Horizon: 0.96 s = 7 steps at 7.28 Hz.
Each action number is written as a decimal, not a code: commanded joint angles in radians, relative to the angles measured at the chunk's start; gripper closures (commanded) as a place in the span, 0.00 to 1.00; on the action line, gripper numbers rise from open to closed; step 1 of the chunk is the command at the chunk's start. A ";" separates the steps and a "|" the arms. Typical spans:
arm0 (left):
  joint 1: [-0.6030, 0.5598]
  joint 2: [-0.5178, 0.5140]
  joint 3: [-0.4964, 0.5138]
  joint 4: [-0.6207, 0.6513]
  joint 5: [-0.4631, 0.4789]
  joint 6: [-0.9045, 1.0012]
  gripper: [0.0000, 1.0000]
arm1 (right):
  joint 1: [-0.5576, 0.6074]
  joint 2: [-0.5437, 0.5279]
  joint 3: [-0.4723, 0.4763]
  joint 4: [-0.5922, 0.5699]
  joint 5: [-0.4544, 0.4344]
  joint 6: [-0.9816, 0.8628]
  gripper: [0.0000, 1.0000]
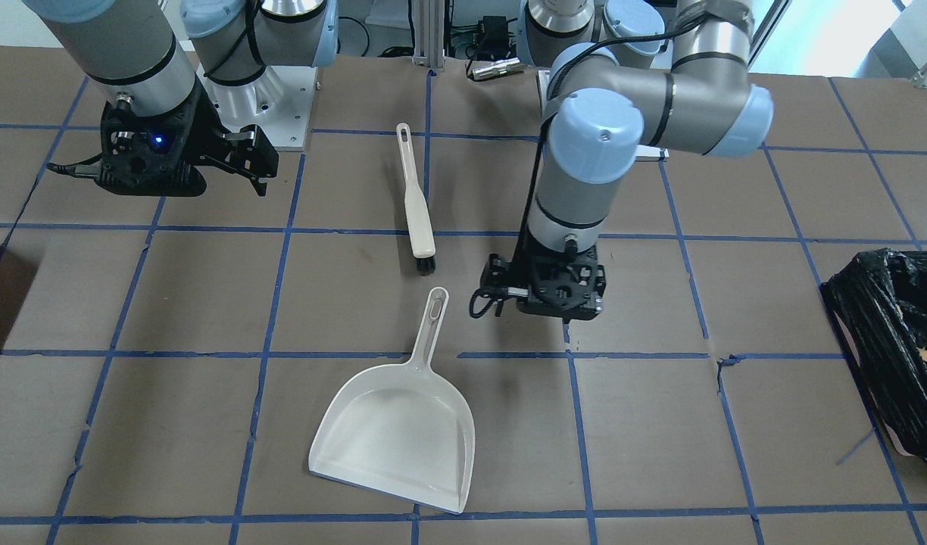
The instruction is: Sweep and dump trash in nearest bin
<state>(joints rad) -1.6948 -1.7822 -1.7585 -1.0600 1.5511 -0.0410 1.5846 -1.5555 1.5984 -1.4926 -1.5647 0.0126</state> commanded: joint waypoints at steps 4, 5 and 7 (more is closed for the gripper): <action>0.190 0.216 0.202 -0.585 0.056 0.213 0.00 | 0.000 0.005 -0.002 -0.012 0.000 -0.006 0.00; 0.185 0.216 0.277 -0.660 0.056 0.205 0.00 | -0.003 0.023 -0.017 -0.033 0.002 -0.013 0.00; 0.155 0.222 0.320 -0.681 0.049 0.131 0.00 | -0.002 0.026 -0.017 -0.038 0.012 0.000 0.00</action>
<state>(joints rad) -1.5214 -1.5659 -1.4699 -1.7163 1.6017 0.1399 1.5831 -1.5343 1.5828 -1.5273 -1.5558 0.0089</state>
